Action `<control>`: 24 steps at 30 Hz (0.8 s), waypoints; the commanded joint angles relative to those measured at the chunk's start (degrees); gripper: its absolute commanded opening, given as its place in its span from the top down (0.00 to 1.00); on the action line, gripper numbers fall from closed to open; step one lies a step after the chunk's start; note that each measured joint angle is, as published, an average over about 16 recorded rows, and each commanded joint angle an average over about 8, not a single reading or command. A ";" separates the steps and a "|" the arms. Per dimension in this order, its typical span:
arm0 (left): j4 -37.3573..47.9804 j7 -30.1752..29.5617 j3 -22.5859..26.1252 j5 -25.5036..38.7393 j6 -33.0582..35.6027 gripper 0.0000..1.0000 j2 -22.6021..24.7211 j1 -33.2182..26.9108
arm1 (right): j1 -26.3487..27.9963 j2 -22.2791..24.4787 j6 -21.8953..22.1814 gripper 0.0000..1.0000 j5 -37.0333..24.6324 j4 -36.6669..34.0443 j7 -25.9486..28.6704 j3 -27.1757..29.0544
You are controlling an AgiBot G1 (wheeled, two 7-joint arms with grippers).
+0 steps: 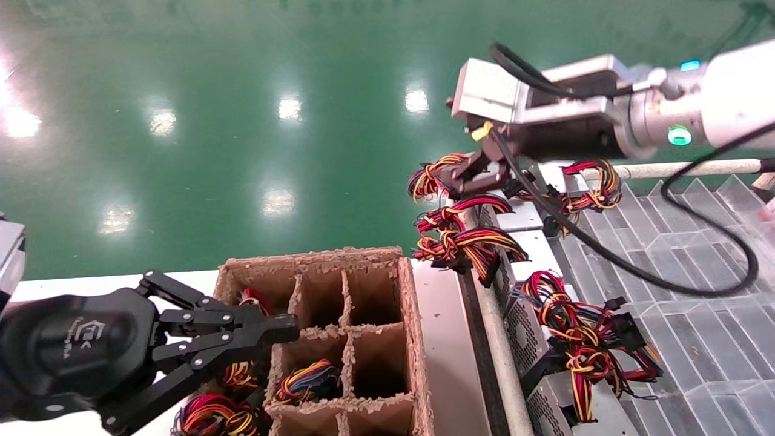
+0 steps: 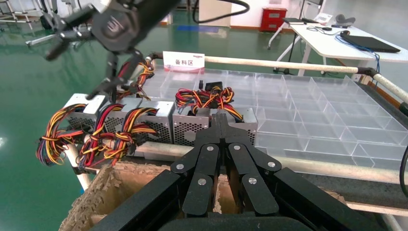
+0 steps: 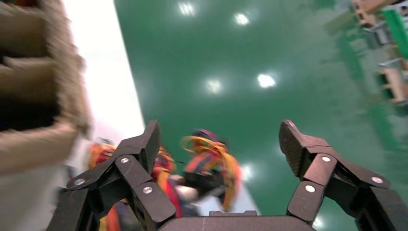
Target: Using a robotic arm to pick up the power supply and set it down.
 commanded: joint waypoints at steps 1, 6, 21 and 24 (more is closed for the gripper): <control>0.00 0.00 0.00 0.00 0.00 1.00 0.00 0.00 | -1.55 0.50 -0.85 0.00 1.76 0.06 -0.45 1.25; 0.00 0.00 0.00 0.00 0.00 0.88 0.00 0.00 | -5.76 1.93 -3.09 0.00 6.47 0.33 -1.68 4.69; 0.00 0.00 0.00 0.00 0.00 0.00 0.00 0.00 | -18.37 6.24 -9.80 0.00 20.60 1.14 -5.38 15.00; 0.00 0.00 0.00 0.00 0.00 0.00 0.00 0.00 | -20.89 7.10 -11.15 0.00 23.43 1.30 -6.12 17.07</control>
